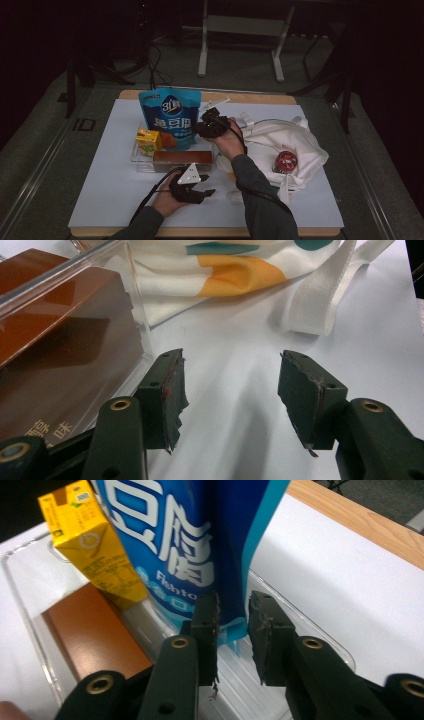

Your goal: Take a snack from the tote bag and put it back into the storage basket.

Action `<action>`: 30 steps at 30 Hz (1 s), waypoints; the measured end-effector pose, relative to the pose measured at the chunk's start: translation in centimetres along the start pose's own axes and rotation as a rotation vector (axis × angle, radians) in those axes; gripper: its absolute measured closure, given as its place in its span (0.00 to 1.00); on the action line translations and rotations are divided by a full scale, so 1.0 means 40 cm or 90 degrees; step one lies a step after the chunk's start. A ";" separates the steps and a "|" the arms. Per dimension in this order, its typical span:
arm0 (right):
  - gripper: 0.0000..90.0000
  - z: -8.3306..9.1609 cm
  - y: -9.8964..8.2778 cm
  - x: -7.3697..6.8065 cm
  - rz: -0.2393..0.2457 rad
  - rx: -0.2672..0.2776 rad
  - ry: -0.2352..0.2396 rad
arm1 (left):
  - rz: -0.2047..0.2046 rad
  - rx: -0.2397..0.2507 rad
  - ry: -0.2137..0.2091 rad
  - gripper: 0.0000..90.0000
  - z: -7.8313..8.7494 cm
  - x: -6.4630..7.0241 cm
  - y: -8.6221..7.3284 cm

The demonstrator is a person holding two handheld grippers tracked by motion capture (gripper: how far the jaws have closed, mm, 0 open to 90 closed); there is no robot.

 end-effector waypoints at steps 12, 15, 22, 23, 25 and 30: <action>0.77 0.017 -0.016 0.001 0.017 0.000 -0.004 | 0.002 0.001 -0.001 0.49 0.000 0.000 0.000; 0.76 0.026 -0.026 0.001 0.024 0.001 -0.005 | 0.001 0.001 0.000 0.49 0.000 0.000 0.000; 0.75 0.050 -0.043 0.000 0.025 0.020 0.000 | 0.001 -0.001 0.002 0.49 0.000 -0.001 0.000; 0.74 0.054 -0.045 -0.001 0.028 0.021 0.000 | 0.001 -0.003 0.003 0.49 0.000 -0.002 0.000; 0.74 0.063 -0.051 -0.005 0.031 0.026 0.002 | 0.003 -0.002 0.003 0.49 -0.001 -0.002 0.000; 0.73 0.079 -0.063 -0.005 0.034 0.025 -0.002 | 0.003 -0.002 0.002 0.49 -0.001 -0.002 0.000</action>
Point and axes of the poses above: each handheld gripper's, and its own axes: z roughly backward along the jaws, y roughly out of its top, x roughly to its right, the point moved 9 cm from there along -z, roughly forward along the jaws, and after that the axes turned 9 degrees about -x, right-handed, at the moved point
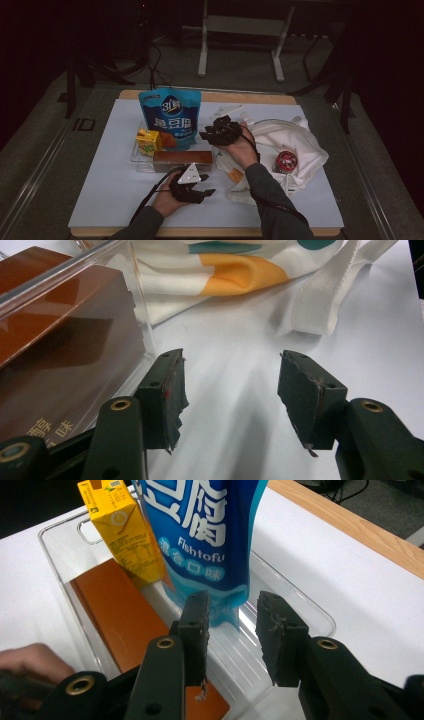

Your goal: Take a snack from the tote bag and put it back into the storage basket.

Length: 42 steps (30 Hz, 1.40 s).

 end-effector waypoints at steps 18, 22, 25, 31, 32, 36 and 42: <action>0.73 0.050 -0.035 -0.012 -0.015 0.018 0.000 | 0.005 0.000 0.003 0.49 -0.001 -0.002 0.000; 0.73 0.056 -0.045 -0.022 -0.013 0.026 0.008 | 0.005 0.000 0.002 0.49 -0.001 -0.002 0.000; 0.73 0.061 -0.058 -0.021 -0.018 0.032 0.009 | 0.005 0.000 0.003 0.49 -0.001 -0.002 0.000; 0.73 0.074 -0.092 -0.011 -0.023 0.020 -0.003 | 0.005 -0.001 0.003 0.49 -0.001 -0.001 0.000; 0.73 0.076 -0.096 -0.010 -0.024 0.020 -0.003 | 0.003 -0.001 0.004 0.49 -0.001 -0.002 0.000; 0.73 0.090 -0.117 0.000 -0.033 0.020 -0.006 | 0.004 -0.002 0.004 0.49 -0.001 -0.001 0.000; 0.73 0.102 -0.150 0.015 -0.038 0.017 -0.014 | 0.003 -0.002 0.004 0.49 -0.002 -0.001 0.000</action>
Point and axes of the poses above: each handheld gripper's, and its own axes: z roughly backward along the jaws, y roughly out of its top, x roughly to its right, the point moved 9 cm from there along -z, roughly forward along the jaws, and after that the axes turned 9 degrees about -x, right-handed, at the moved point
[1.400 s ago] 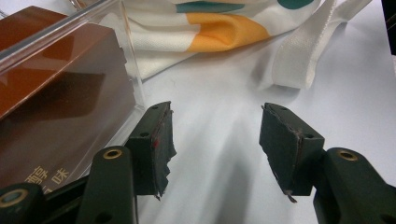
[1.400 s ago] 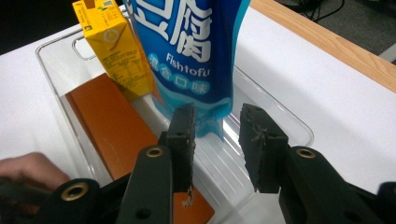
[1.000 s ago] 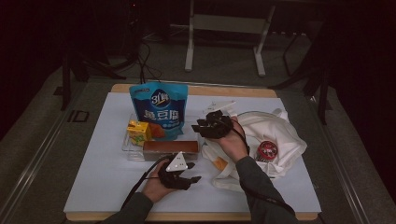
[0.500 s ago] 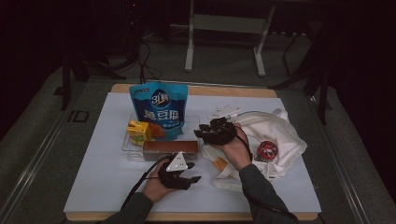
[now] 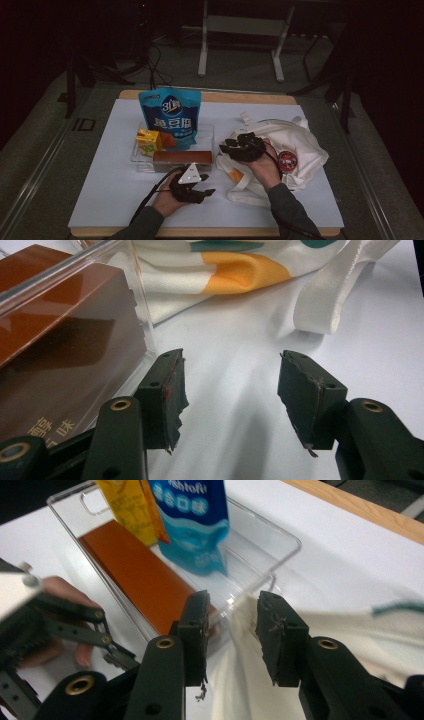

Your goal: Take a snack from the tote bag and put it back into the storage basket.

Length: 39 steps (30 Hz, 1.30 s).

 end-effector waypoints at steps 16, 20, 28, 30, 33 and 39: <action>0.71 0.038 -0.069 0.051 -0.013 -0.021 -0.031 | -0.003 -0.004 0.001 0.49 -0.001 0.001 -0.001; 0.71 0.048 -0.091 0.068 -0.014 -0.033 -0.049 | -0.002 -0.004 0.001 0.49 -0.001 0.000 -0.001; 0.71 0.086 -0.130 0.111 -0.022 -0.048 -0.070 | -0.003 -0.005 0.002 0.49 -0.001 0.000 -0.001; 0.71 0.094 -0.137 0.124 -0.024 -0.048 -0.074 | -0.002 -0.005 0.002 0.49 -0.001 0.000 -0.001; 0.70 0.105 -0.151 0.142 -0.031 -0.054 -0.082 | -0.002 -0.005 0.001 0.49 -0.001 0.000 -0.001; 0.68 0.120 -0.182 0.173 -0.039 -0.070 -0.098 | -0.002 -0.006 0.002 0.49 -0.001 0.000 -0.001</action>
Point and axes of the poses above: each handheld gripper's, and its own axes: z roughly backward along the jaws, y roughly out of its top, x roughly to its right, the point moved 9 cm from there along -z, roughly forward along the jaws, and after that the axes turned 9 degrees about -x, right-handed, at the moved point
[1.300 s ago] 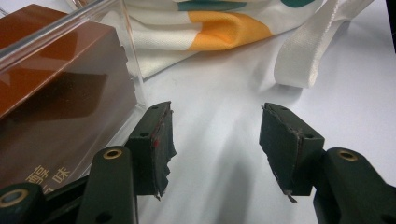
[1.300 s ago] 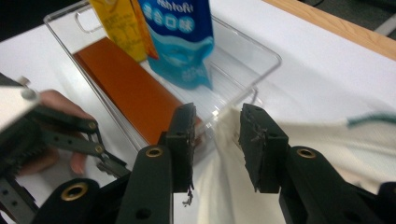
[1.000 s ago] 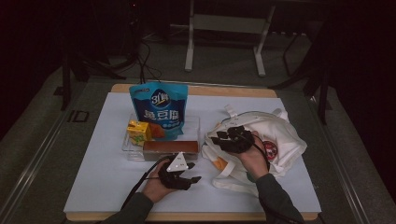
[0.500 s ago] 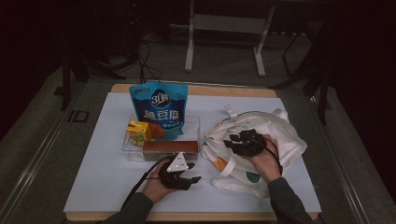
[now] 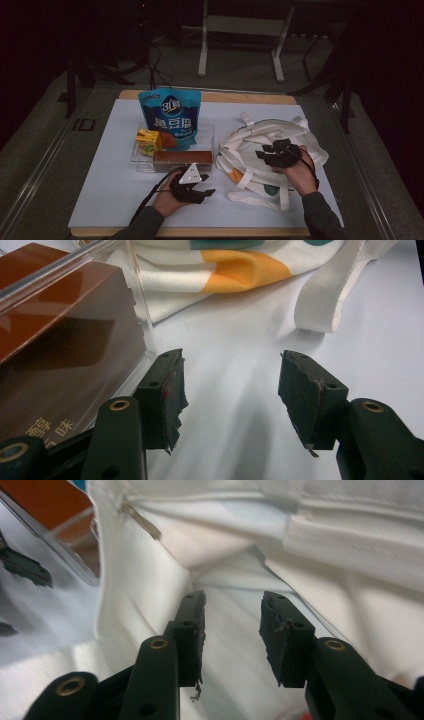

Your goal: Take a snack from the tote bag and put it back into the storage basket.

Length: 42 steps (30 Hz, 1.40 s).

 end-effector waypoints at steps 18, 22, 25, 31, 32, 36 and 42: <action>0.61 0.043 -0.078 0.068 -0.036 -0.023 -0.026 | -0.001 -0.003 0.000 0.48 -0.001 0.000 0.000; 0.60 0.045 -0.093 0.079 -0.040 -0.030 -0.031 | -0.001 -0.004 -0.001 0.48 -0.001 0.000 0.000; 0.58 0.047 -0.107 0.089 -0.047 -0.036 -0.039 | -0.002 -0.004 -0.001 0.48 -0.002 0.000 -0.001; 0.52 0.055 -0.134 0.110 -0.062 -0.043 -0.046 | -0.001 -0.005 -0.001 0.48 -0.002 0.001 -0.001; 0.50 0.057 -0.138 0.114 -0.063 -0.046 -0.049 | -0.001 -0.005 -0.001 0.48 -0.002 0.001 -0.001; 0.46 0.060 -0.151 0.123 -0.053 -0.062 -0.058 | -0.002 -0.005 -0.002 0.48 -0.002 0.001 0.000; 0.41 0.062 -0.161 0.130 -0.044 -0.070 -0.067 | -0.003 -0.005 -0.002 0.48 -0.003 0.001 -0.001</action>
Point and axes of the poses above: each handheld gripper's, and its own axes: z roughly backward along the jaws, y roughly out of its top, x roughly to its right, the point moved 9 cm from there along -z, roughly forward along the jaws, and after that the axes turned 9 degrees about -x, right-handed, at the moved point
